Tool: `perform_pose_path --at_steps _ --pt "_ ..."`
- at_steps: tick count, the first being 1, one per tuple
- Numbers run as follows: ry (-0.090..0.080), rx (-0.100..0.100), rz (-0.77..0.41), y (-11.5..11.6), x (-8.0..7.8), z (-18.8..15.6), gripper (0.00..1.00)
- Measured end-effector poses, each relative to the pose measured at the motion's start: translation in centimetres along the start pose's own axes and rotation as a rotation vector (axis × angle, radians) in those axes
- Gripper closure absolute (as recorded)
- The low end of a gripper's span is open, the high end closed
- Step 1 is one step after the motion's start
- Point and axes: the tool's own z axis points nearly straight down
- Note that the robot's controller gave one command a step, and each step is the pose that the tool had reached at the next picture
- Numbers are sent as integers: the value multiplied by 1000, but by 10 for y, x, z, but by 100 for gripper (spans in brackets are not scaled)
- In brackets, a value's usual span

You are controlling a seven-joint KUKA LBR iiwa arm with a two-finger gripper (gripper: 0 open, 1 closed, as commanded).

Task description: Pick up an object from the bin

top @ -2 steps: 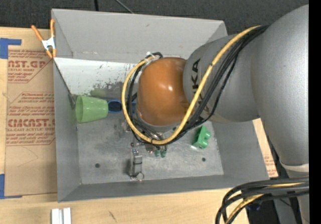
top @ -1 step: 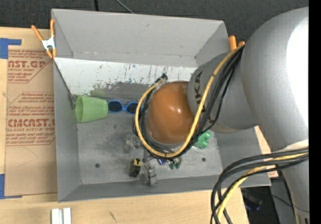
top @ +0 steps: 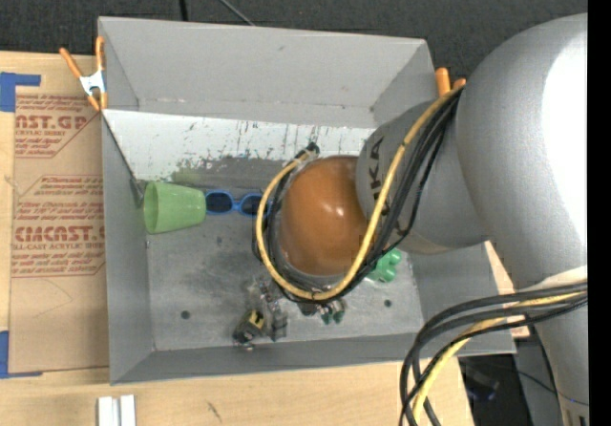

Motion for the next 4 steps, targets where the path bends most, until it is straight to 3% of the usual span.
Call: perform_pose_path --at_steps 1,2,3,4 --pt "-4 2 -15 -16 -30 -9 100" --pt "-2 0 -539 13 -6 -51 100" --pt "0 -1 -536 13 -6 -50 0" --pt "3 -3 -771 53 -17 1 0"
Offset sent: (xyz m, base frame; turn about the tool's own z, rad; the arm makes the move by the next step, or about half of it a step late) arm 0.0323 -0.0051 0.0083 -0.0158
